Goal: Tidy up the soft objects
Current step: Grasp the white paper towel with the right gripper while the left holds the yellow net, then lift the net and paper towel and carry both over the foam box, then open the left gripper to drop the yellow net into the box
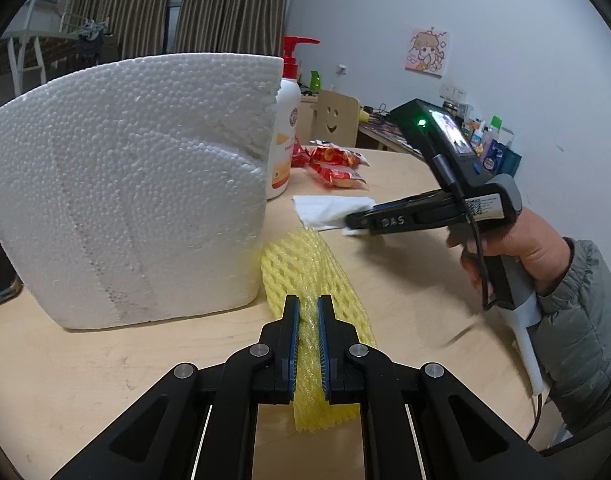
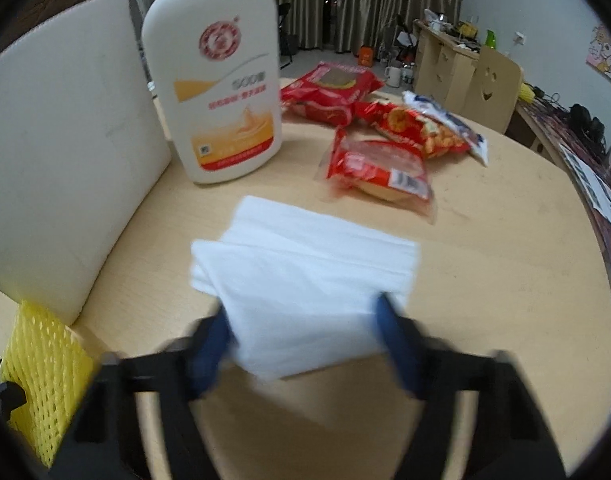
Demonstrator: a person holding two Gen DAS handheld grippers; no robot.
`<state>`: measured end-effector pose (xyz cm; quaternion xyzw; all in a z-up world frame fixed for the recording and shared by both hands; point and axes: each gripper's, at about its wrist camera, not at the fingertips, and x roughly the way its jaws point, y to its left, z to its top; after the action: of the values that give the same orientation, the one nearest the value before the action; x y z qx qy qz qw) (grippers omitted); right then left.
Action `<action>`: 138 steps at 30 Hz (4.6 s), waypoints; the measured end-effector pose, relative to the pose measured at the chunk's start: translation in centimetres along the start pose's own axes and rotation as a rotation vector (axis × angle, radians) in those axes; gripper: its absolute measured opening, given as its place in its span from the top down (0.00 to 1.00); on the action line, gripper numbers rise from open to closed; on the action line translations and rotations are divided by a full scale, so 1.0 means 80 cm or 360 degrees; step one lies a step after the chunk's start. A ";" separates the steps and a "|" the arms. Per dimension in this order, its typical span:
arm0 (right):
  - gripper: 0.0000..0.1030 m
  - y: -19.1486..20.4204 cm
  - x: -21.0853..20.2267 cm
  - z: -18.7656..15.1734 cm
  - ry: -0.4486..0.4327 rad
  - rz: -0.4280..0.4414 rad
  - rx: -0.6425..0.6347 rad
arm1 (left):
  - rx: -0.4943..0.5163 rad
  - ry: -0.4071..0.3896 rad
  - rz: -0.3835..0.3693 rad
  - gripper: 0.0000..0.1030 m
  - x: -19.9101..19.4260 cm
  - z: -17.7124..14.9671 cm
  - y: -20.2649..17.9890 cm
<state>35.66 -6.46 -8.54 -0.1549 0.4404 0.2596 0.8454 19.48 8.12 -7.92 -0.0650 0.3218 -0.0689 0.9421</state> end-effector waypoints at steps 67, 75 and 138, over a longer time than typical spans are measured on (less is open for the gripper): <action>0.89 0.111 -0.304 -0.102 -0.1013 0.0509 -0.0126 | 0.0075 -0.0624 0.0364 0.91 -0.301 0.013 -0.014; 0.89 0.119 -0.291 -0.082 -0.1000 0.0544 -0.0160 | 0.0049 -0.0639 0.0404 0.91 -0.304 0.020 0.005; 0.89 0.130 -0.206 0.066 -0.0772 0.0499 -0.0090 | -0.0009 -0.0358 0.0326 0.17 -0.079 0.184 0.143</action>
<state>25.32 -0.34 7.65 -0.0419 0.2364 0.4288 0.8709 24.62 21.58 5.50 -0.0418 0.2194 0.0361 0.9741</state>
